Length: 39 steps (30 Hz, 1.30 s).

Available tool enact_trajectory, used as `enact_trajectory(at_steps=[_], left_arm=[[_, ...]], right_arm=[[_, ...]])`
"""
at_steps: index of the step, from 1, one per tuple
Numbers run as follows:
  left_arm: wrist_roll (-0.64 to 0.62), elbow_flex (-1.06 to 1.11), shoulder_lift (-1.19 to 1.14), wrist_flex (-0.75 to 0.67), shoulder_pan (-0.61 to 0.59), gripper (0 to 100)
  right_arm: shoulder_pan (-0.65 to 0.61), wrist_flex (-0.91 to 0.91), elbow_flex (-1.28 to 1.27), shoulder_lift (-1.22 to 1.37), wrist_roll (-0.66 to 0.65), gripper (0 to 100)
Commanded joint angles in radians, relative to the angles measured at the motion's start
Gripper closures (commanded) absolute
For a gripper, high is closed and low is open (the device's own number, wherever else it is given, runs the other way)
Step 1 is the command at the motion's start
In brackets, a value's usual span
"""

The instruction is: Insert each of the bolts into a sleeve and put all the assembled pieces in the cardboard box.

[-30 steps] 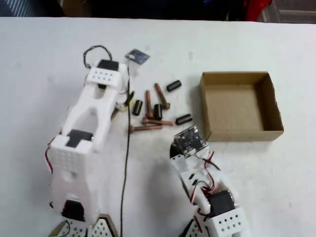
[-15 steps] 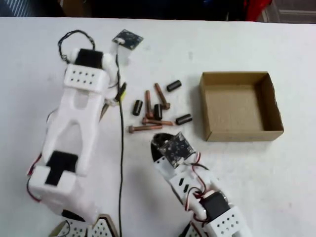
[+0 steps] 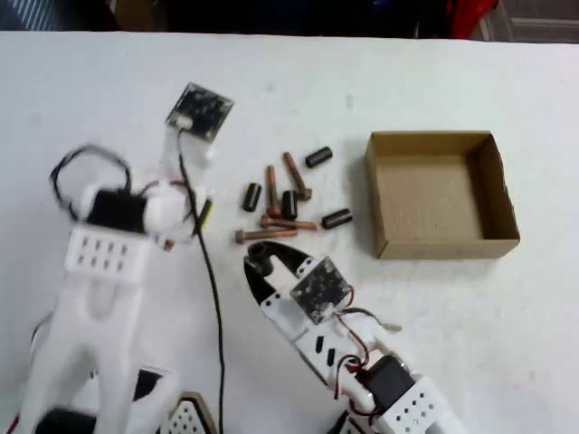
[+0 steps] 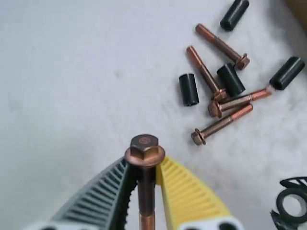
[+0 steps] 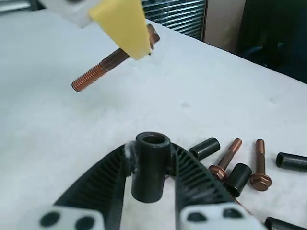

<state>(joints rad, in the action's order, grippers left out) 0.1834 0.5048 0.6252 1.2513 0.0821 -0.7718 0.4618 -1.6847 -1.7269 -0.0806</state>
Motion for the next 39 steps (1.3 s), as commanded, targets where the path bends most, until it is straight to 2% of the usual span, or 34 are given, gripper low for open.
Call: enact_trajectory(at_steps=[1,6,8,13,20,25,30,37,39], left_arm=[[-0.011,0.072,0.203,-0.133,0.004,98],[-0.012,0.149,0.372,-0.264,0.007,98],[-0.021,0.166,0.424,-0.301,0.042,98],[-0.213,0.207,0.542,-0.364,0.166,98],[-0.310,0.333,0.671,-0.543,0.223,98],[-0.316,0.473,0.789,-0.686,0.236,98],[-0.311,0.620,0.897,-0.766,0.292,98],[-0.316,0.669,0.969,-0.784,0.300,98],[-0.316,0.669,0.972,-0.781,0.300,98]], right_arm=[[-0.005,-0.030,-0.009,-0.013,0.072,98.1],[-0.007,-0.056,-0.009,-0.013,0.074,98.1],[-0.007,-0.096,-0.009,-0.013,0.074,98.1],[-0.007,-0.220,-0.009,-0.013,0.071,98.1],[-0.007,-0.311,-0.009,-0.007,0.068,98.1],[-0.005,-0.308,-0.009,-0.005,0.068,98.1],[-0.004,-0.271,-0.009,-0.007,0.066,98.1],[-0.002,-0.240,-0.009,-0.008,0.060,98.1],[-0.002,-0.234,-0.009,-0.005,-0.005,98.1]])
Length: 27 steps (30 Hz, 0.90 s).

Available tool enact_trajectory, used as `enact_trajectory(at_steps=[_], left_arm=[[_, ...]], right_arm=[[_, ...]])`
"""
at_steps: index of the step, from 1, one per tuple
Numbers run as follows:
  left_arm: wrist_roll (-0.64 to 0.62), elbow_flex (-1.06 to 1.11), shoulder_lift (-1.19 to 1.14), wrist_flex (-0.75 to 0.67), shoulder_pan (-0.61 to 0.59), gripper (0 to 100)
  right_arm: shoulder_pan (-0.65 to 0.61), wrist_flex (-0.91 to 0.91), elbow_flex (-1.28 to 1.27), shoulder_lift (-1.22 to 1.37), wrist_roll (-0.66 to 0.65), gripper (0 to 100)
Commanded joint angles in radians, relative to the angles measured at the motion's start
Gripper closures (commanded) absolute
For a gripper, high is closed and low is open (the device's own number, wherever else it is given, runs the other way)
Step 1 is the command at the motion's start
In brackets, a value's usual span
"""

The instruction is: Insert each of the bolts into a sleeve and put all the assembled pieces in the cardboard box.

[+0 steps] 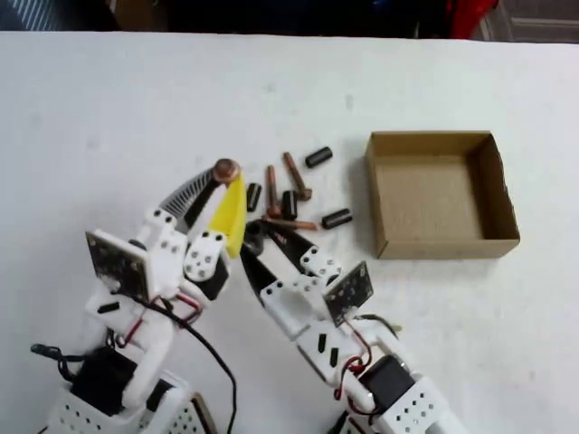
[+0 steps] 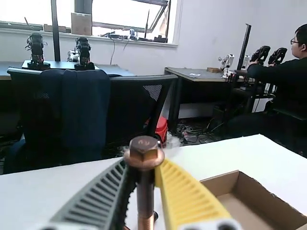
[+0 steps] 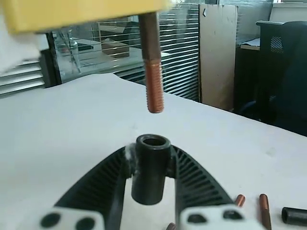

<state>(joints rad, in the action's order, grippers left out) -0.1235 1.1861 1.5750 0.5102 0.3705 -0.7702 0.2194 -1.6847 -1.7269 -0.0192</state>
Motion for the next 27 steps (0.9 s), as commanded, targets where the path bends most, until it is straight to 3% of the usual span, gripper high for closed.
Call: enact_trajectory(at_steps=[1,19,27], left_arm=[[-0.011,-0.011,0.022,-0.037,0.012,98],[-0.081,-0.080,0.025,0.153,0.054,98],[-0.114,-0.080,0.025,0.170,0.058,98]], right_arm=[[-0.004,0.016,-0.009,-0.008,-0.101,98.1],[-0.005,0.024,-0.009,-0.005,-0.141,98.1],[-0.005,0.024,-0.009,-0.005,-0.141,98.1]])
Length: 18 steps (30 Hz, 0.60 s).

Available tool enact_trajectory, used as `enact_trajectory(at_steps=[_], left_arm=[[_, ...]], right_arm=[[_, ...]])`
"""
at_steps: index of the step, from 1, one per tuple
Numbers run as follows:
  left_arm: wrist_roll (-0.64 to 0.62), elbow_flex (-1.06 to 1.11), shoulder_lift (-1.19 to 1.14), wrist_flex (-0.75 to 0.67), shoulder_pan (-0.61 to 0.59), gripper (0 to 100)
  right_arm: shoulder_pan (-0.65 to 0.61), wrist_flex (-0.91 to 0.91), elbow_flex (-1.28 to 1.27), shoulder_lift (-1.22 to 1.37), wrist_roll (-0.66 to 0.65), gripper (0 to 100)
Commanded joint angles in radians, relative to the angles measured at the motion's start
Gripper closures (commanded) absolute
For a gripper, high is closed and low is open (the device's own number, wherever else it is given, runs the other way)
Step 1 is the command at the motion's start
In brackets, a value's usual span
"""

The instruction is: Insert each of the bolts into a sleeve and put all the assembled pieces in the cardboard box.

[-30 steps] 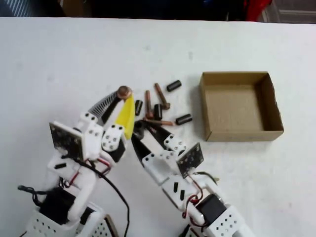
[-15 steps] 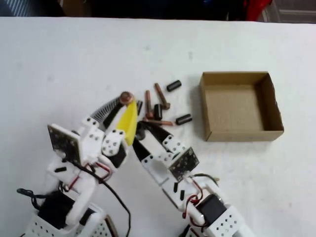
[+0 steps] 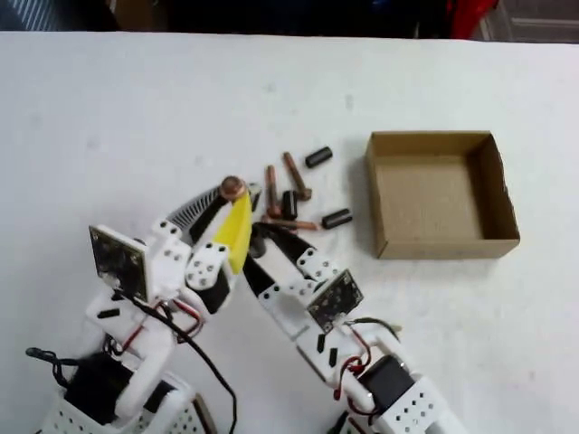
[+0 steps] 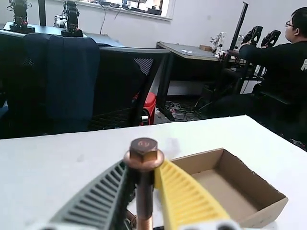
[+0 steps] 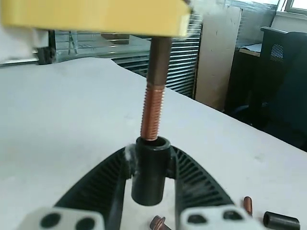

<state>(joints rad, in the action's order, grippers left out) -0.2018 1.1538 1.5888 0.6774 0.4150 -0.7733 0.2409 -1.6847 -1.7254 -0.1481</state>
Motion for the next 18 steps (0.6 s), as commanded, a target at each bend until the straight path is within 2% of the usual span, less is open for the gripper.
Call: enact_trajectory(at_steps=[1,8,18], left_arm=[[-0.049,-0.048,0.012,0.003,0.013,98],[-0.054,-0.032,0.012,0.005,0.053,98],[-0.052,0.038,0.012,0.107,0.053,98]], right_arm=[[-0.002,0.002,-0.009,-0.007,-0.012,98.1],[-0.002,0.001,-0.009,-0.012,-0.012,98.1],[-0.002,0.001,-0.009,-0.013,-0.012,98.1]])
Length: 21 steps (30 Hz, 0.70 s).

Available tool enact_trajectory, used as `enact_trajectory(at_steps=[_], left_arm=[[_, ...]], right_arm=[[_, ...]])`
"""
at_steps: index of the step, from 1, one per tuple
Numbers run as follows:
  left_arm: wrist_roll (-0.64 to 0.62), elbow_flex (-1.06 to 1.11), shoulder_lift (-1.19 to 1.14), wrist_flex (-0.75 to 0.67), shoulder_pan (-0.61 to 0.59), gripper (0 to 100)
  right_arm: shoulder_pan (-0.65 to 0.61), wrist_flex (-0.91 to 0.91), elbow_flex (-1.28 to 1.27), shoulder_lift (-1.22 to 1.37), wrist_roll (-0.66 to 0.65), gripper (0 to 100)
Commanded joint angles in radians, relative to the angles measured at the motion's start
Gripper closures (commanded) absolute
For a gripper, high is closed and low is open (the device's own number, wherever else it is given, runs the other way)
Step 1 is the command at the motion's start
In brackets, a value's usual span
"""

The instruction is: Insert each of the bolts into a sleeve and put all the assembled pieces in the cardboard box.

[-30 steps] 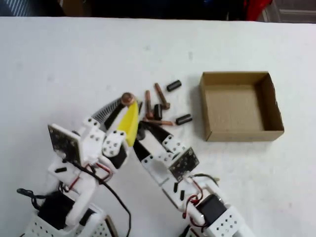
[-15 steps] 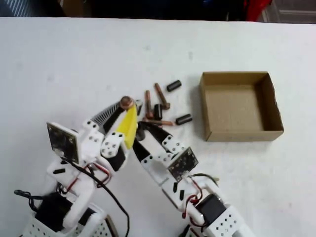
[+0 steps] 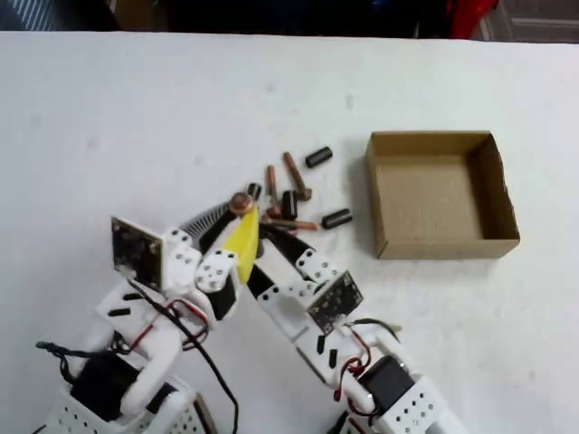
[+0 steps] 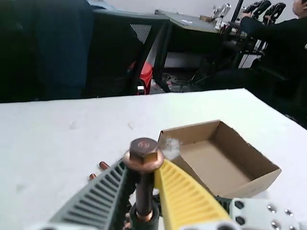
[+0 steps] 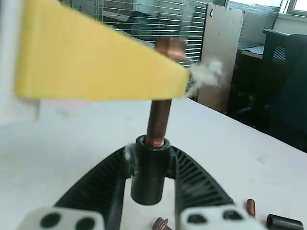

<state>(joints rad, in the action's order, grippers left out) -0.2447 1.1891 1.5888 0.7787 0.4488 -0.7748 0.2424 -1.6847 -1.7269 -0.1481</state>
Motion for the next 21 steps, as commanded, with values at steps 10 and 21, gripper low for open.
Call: enact_trajectory(at_steps=[10,21], left_arm=[[-0.006,0.044,0.012,0.008,0.019,98],[0.115,0.044,0.012,0.100,0.015,98]], right_arm=[[-0.001,-0.001,-0.009,-0.008,-0.012,98.1],[-0.001,-0.001,-0.009,-0.008,-0.012,98.1]])
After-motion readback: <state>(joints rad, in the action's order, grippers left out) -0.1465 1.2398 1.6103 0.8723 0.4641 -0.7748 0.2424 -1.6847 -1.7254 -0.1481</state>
